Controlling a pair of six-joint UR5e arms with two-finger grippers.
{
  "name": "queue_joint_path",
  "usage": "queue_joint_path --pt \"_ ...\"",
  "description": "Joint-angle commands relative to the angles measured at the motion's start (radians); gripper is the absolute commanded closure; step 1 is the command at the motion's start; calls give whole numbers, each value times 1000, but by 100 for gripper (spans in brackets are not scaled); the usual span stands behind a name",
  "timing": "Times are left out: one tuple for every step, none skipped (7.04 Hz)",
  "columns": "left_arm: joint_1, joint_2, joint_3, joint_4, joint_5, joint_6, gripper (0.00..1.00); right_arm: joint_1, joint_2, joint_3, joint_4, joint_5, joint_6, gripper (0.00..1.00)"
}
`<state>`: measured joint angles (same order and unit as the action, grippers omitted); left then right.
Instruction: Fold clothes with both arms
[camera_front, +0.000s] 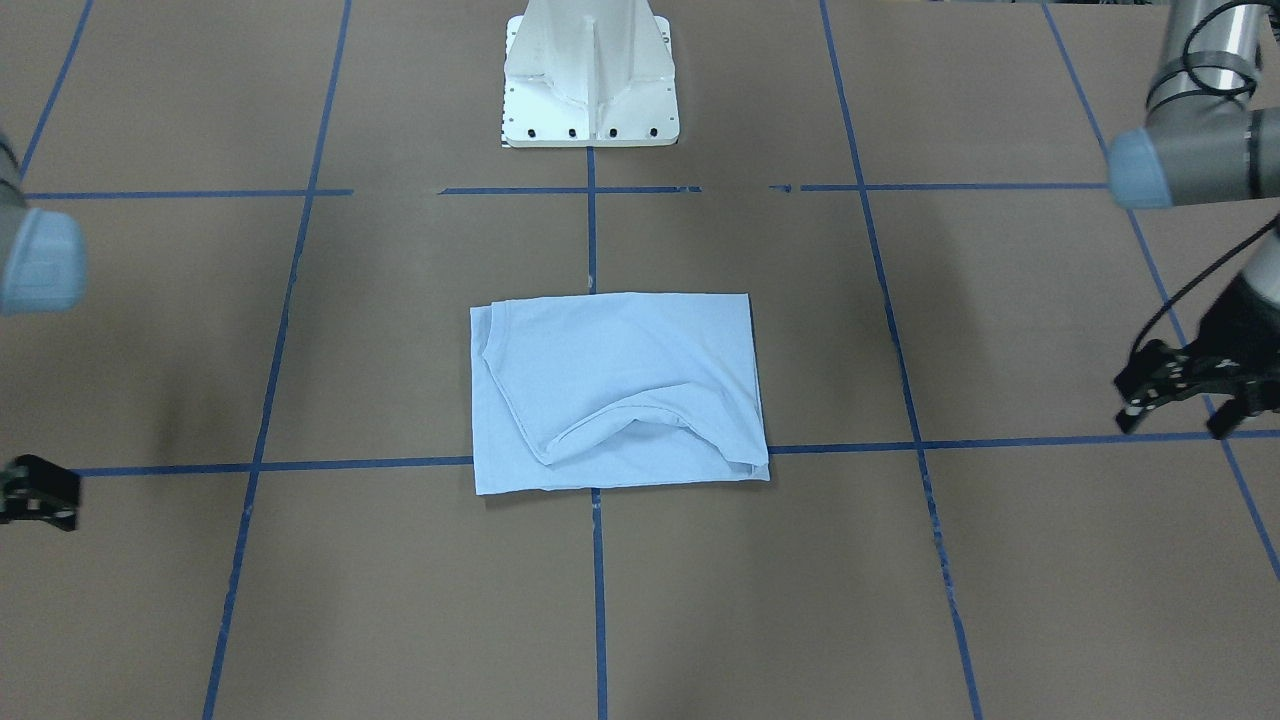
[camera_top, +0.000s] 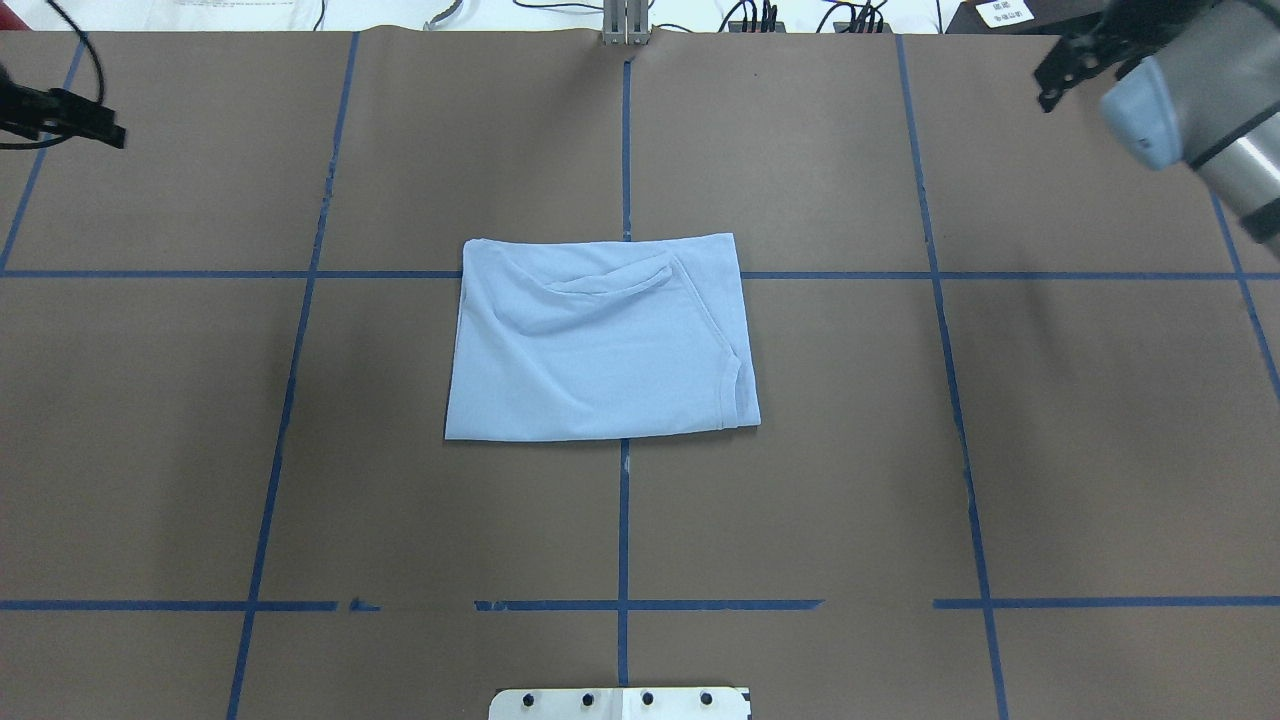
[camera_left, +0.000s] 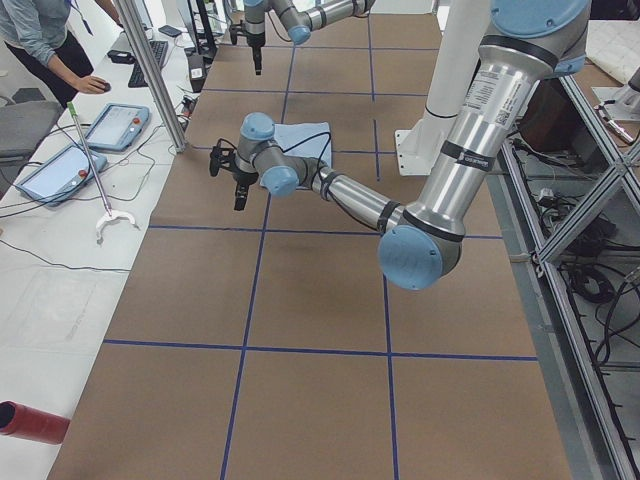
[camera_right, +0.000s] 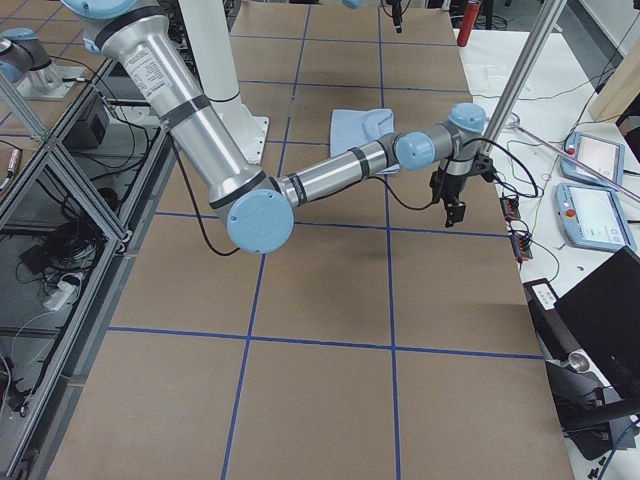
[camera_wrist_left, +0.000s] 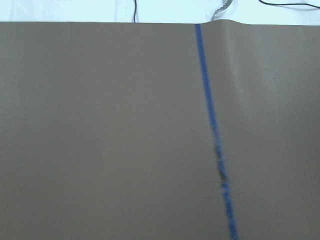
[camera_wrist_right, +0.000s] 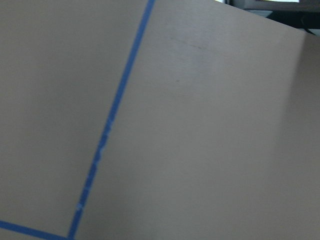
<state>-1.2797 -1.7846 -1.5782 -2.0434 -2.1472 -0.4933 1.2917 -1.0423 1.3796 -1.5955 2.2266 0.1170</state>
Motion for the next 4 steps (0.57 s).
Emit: queue_joint_path --pt "-198 150 23 9 -46 409 0 229 -205 4 -11 145 -335 0" --pt "-276 201 44 9 -60 578 0 312 -269 7 -15 168 -438 0" --pt "-318 218 72 37 -88 752 0 343 -321 50 -73 173 -474 0" --pt "-323 259 63 60 -94 800 0 351 -402 138 -125 171 -509 0"
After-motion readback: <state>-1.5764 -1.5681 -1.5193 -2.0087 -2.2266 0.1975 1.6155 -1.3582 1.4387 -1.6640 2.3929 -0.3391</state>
